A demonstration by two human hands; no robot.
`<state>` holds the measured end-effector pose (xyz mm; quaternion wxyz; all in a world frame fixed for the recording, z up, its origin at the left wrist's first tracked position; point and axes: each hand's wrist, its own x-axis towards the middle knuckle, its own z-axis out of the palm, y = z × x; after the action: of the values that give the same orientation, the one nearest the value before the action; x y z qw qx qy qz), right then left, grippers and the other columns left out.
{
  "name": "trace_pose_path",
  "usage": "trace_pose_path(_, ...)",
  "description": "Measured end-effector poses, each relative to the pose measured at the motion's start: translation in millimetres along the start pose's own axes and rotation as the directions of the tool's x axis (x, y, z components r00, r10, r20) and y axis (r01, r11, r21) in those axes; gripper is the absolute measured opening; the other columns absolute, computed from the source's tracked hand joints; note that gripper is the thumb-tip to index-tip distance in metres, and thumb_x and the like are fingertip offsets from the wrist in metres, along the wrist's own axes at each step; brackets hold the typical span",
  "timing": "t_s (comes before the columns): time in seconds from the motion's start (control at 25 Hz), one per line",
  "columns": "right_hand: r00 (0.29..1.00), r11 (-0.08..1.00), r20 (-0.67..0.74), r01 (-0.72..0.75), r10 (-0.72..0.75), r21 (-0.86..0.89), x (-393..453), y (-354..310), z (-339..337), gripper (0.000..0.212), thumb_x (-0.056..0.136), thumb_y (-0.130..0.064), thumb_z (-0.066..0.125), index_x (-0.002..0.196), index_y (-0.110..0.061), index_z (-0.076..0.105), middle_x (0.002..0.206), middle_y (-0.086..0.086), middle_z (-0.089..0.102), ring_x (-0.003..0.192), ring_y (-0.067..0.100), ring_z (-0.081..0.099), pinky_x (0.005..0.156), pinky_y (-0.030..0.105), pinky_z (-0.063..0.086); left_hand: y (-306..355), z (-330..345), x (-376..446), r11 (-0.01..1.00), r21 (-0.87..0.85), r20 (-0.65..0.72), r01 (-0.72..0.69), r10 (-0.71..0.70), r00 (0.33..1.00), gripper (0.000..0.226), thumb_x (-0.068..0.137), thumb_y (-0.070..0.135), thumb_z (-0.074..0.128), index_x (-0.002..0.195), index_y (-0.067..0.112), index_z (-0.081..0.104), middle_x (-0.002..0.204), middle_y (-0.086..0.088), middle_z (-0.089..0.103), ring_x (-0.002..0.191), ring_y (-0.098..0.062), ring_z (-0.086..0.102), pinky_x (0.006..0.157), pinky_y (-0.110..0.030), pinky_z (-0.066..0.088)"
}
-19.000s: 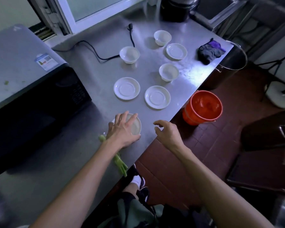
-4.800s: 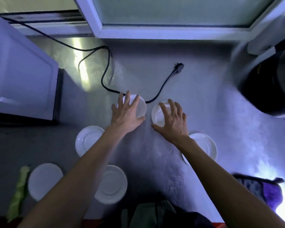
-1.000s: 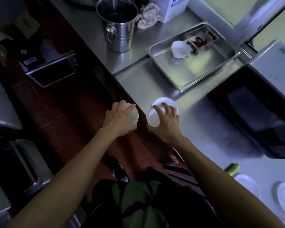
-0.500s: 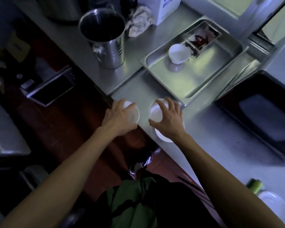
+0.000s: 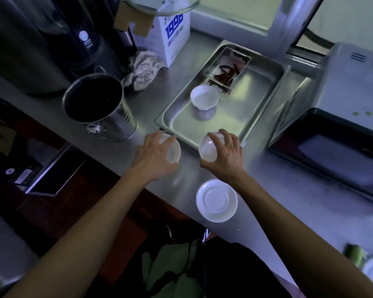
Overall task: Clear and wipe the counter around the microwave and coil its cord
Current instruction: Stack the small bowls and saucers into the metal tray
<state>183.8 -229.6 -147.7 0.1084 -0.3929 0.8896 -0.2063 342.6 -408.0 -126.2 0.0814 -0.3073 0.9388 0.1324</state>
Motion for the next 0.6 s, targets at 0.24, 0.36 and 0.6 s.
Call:
trace_pose_path(0.24,0.996,0.994,0.003,-0.089,0.090,-0.065,27,24,-4,0.088,0.070,-0.056,0.075,0.146,-0.031,0.038,0.154,0.005,0.029,0.138,0.032,0.025,0.104,0.052,0.036,6,-7,79,0.994,-0.013,0.017,-0.106,0.106,0.994,0.085,0.070,0.060,0.067,0.145,0.040,0.031,0.154,0.000,0.022,0.140,-0.029,0.020,0.104,-0.052,0.037)
trace_pose_path(0.36,0.987,0.983,0.006,-0.158,0.159,-0.095,44,23,-6,0.088,0.072,-0.059,0.073,0.147,-0.031,0.036,0.154,0.005,0.028,0.138,0.033,0.025,0.107,0.054,0.037,5,-7,117,0.980,-0.024,0.058,-0.200,0.201,0.978,0.087,0.070,0.059,0.066,0.145,0.041,0.028,0.157,-0.003,0.020,0.143,-0.031,0.019,0.107,-0.056,0.035)
trace_pose_path(0.6,0.948,0.946,-0.013,-0.317,0.317,-0.070,89,8,-3,0.087,0.073,-0.060,0.073,0.146,-0.037,0.033,0.156,0.002,0.024,0.142,0.031,0.022,0.109,0.055,0.036,3,-15,203,0.946,-0.085,0.090,-0.312,0.320,0.943,0.091,0.069,0.057,0.069,0.146,0.039,0.024,0.156,-0.005,0.018,0.142,-0.031,0.016,0.105,-0.057,0.033)
